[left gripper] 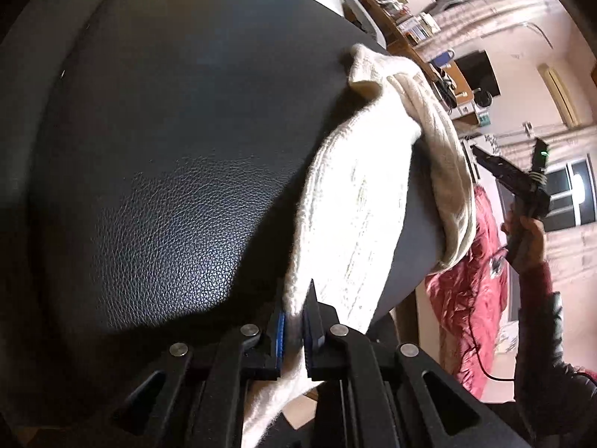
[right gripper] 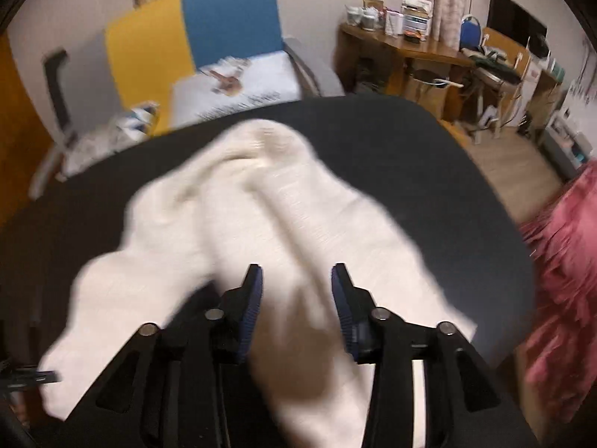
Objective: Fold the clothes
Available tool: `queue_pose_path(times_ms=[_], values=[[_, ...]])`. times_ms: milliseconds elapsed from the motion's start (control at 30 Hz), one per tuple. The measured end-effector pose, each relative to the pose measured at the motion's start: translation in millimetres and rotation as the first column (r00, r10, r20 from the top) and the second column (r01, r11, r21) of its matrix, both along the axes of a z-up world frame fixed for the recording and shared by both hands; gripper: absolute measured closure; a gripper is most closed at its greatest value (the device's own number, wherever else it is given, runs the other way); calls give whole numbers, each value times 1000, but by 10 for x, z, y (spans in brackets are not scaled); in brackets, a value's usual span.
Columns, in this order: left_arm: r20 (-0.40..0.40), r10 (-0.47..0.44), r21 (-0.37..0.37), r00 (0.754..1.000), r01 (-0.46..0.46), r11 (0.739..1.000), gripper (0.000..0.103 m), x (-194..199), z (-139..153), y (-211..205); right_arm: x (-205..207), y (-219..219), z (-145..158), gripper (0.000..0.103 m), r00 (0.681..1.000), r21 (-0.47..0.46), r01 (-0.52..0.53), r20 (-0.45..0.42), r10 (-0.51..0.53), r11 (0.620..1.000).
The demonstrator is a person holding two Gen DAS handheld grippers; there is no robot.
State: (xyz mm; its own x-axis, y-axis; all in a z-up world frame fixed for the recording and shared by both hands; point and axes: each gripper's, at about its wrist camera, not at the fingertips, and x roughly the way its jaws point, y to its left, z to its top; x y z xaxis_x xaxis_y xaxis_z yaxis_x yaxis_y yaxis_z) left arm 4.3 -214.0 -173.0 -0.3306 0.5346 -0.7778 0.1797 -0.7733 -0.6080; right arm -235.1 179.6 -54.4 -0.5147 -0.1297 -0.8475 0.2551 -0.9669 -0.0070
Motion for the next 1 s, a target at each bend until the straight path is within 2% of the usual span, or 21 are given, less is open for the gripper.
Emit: queue_pose_path(times_ms=[167,267,300,333,467,600,667,733,800,867,933,1000], values=[[13,22,24,1000,-22,999,97,-63,-23,-15,-355,-237,-516,60,997,178,-63,64,53,982],[1,19,-3,1000,-19,1000,97,-150,24,87,-357,-284,-617,60,995,260,-94,51,83,961],[-10,12,-29,1000,-12,1000,97,-165,50,124,-367,-306,-651,70,996,268,-90,48,81,959],[-22,2,-63,1000,-3,998,97,-136,88,147,-371,-326,-681,84,996,276,-88,44,79,957],[-74,-24,-192,997,9,981,98,-54,219,230,-287,-377,-650,90,995,343,-91,-14,102,935],[-111,41,-206,993,-63,976,98,-111,274,111,-344,-280,-454,91,991,432,-13,-114,69,902],[-100,74,-217,992,-95,972,98,-186,257,-8,-510,-132,-393,91,990,457,61,-139,3,887],[-91,98,-217,991,-116,969,98,-240,254,-106,-751,54,-424,90,989,458,128,-123,-80,880],[-84,106,-219,991,-122,968,98,-266,264,-171,-995,260,-519,87,987,354,158,-19,-162,922],[-83,101,-223,991,-117,968,98,-265,275,-209,-1052,397,-506,86,975,245,209,24,-221,947],[-77,85,-222,993,-101,970,98,-258,259,-199,-928,401,-310,83,977,172,213,-36,-210,962],[-74,70,-224,995,-85,971,98,-250,229,-171,-623,227,7,83,976,127,159,-173,-136,979]])
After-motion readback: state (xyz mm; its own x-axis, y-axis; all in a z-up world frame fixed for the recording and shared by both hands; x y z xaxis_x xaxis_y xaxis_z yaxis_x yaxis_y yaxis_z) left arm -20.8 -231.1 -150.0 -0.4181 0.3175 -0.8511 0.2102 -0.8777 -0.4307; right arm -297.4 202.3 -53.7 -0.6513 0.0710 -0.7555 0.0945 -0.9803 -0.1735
